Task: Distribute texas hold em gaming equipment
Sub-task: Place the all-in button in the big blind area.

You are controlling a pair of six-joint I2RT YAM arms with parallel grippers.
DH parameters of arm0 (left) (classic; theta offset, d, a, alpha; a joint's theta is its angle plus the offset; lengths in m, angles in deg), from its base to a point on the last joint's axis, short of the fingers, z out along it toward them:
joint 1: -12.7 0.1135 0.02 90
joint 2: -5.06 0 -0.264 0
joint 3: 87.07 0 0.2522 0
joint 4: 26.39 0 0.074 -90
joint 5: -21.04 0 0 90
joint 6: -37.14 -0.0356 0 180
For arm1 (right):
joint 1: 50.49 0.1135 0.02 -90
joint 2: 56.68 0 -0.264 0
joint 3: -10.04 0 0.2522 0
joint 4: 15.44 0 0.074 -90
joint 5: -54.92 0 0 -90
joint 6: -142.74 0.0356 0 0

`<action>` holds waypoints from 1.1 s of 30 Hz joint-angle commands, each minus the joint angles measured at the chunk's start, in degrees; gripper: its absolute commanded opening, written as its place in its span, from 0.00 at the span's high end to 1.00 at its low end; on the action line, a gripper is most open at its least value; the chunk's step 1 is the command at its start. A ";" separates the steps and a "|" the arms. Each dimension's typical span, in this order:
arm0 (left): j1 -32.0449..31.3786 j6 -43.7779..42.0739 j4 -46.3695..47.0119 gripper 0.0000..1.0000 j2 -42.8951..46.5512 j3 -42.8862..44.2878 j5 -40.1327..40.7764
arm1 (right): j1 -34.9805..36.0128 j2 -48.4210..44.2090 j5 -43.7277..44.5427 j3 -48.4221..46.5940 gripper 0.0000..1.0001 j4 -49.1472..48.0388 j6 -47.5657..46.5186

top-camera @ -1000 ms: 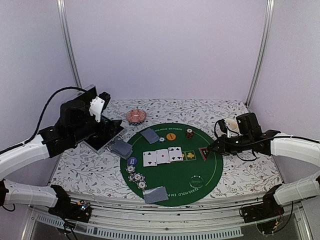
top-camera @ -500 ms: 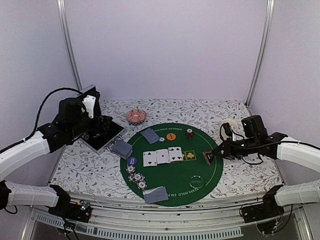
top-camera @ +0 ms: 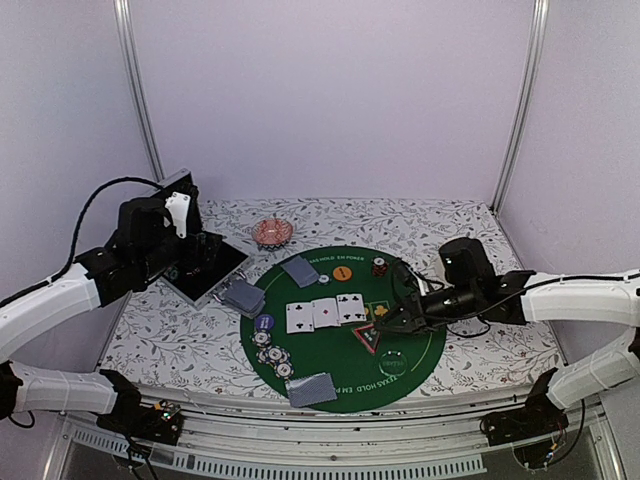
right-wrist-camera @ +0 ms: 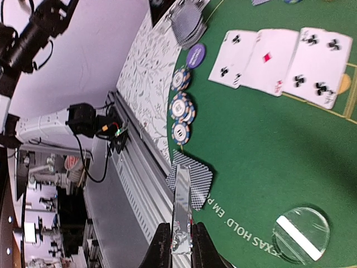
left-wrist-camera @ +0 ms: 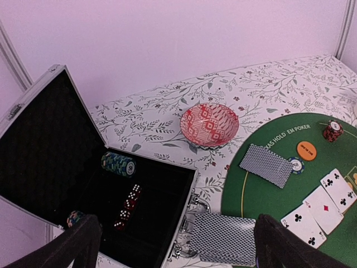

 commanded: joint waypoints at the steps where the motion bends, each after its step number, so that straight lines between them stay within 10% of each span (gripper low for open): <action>1: 0.50 0.09 0.06 0.02 -0.06 -1.09 -0.34 | 5.53 9.65 0.51 -6.85 0.98 -3.43 -1.76; 21: 0.39 -0.99 0.18 0.02 -0.01 -1.52 -0.29 | 21.14 56.50 -7.36 -54.32 0.97 1.65 -8.85; 33: 0.41 -1.02 0.28 0.02 0.11 -1.59 -0.11 | 16.53 45.97 -3.36 -44.14 0.98 1.90 -11.39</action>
